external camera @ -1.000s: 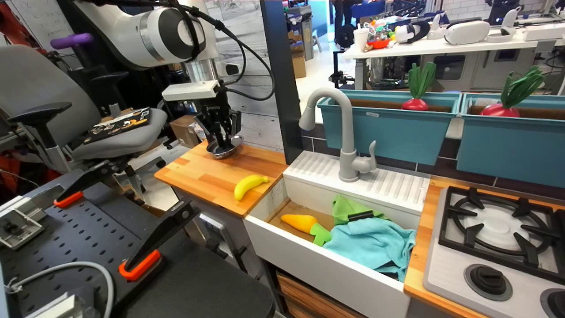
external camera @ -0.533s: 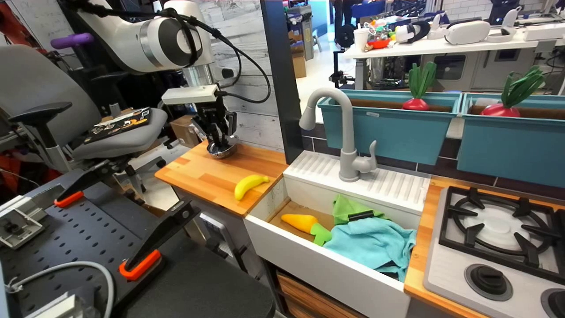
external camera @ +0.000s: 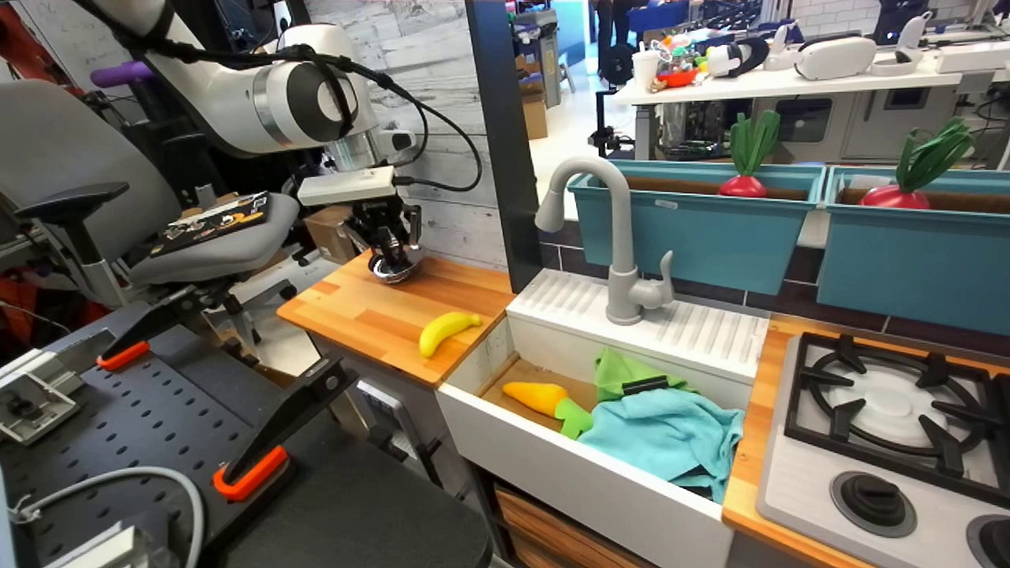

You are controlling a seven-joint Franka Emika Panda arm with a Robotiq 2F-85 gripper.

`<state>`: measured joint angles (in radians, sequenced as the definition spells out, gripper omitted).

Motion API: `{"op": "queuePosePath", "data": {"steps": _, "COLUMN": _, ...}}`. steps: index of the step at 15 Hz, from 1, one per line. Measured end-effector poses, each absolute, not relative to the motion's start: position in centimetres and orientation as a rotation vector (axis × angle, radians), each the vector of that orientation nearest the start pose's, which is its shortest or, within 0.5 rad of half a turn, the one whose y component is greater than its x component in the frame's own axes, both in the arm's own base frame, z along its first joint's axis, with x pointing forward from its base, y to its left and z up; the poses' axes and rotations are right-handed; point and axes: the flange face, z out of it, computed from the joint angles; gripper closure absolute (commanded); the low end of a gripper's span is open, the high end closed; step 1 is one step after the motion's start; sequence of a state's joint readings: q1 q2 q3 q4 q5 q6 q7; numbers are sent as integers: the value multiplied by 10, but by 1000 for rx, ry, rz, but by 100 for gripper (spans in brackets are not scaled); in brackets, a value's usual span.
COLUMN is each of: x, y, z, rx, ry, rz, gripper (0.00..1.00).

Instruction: Put the lid on the pot

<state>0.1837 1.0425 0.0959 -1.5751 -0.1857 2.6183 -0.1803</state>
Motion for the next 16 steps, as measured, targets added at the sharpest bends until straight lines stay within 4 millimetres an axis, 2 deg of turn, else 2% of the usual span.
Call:
{"op": "queuePosePath", "data": {"steps": 4, "x": 641, "y": 197, "z": 22, "rx": -3001, "ry": -970, "rz": -150, "gripper": 94}}
{"op": "queuePosePath", "data": {"steps": 5, "x": 640, "y": 200, "z": 20, "rx": -2994, "ry": -988, "rz": -182, "gripper": 83}}
{"op": "queuePosePath", "data": {"steps": 6, "x": 641, "y": 203, "z": 20, "rx": -2988, "ry": -1005, "rz": -212, "gripper": 53}}
{"op": "queuePosePath", "data": {"steps": 7, "x": 640, "y": 206, "z": 20, "rx": -2982, "ry": -1018, "rz": -230, "gripper": 53}}
{"op": "queuePosePath", "data": {"steps": 8, "x": 640, "y": 207, "z": 20, "rx": -2978, "ry": -1027, "rz": -235, "gripper": 48}}
{"op": "queuePosePath", "data": {"steps": 14, "x": 638, "y": 207, "z": 16, "rx": -2973, "ry": -1042, "rz": -226, "gripper": 6}}
{"op": "queuePosePath", "data": {"steps": 15, "x": 637, "y": 207, "z": 14, "rx": -2974, "ry": -1042, "rz": -222, "gripper": 1}}
{"op": "queuePosePath", "data": {"steps": 16, "x": 637, "y": 206, "z": 13, "rx": -2974, "ry": -1042, "rz": -219, "gripper": 0}}
